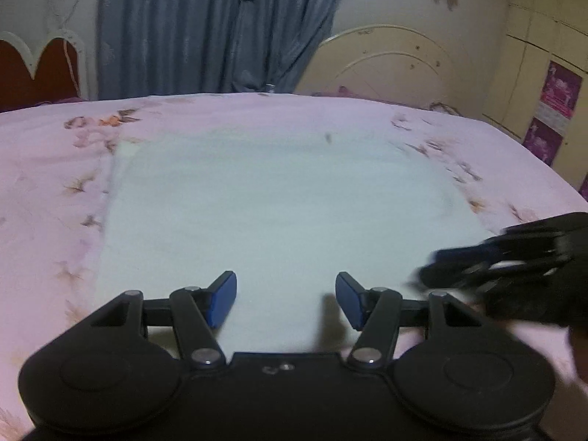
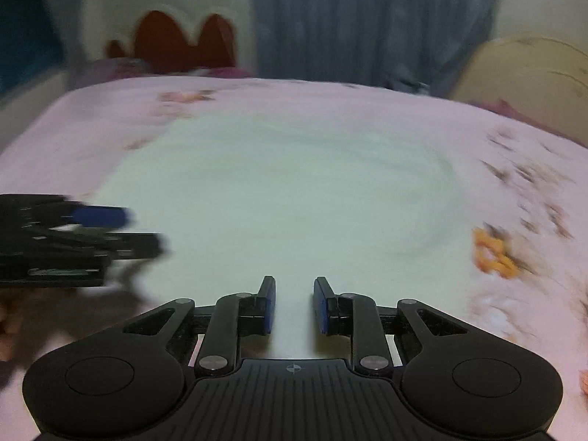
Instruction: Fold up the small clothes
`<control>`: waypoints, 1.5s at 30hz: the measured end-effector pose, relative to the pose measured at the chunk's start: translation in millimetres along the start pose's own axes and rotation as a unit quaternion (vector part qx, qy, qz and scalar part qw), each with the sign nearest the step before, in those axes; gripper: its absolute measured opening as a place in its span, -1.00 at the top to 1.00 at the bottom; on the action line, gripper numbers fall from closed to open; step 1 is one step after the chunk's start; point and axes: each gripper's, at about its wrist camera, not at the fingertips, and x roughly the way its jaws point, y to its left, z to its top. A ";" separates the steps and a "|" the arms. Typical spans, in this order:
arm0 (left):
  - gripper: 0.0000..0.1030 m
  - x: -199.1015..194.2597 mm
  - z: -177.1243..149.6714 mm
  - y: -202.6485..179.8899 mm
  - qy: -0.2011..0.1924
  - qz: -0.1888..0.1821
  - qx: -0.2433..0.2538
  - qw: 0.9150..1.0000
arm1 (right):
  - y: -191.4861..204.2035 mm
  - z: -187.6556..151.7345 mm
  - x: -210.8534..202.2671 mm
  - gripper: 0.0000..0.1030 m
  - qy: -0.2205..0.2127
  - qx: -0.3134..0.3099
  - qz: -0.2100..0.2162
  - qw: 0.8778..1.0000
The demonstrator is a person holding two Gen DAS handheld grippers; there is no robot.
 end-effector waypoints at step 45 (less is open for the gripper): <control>-0.10 -34.0 -26.3 33.8 0.007 0.096 -0.049 0.994 | -74.3 -51.1 -58.0 0.58 -0.017 0.097 -0.100 0.990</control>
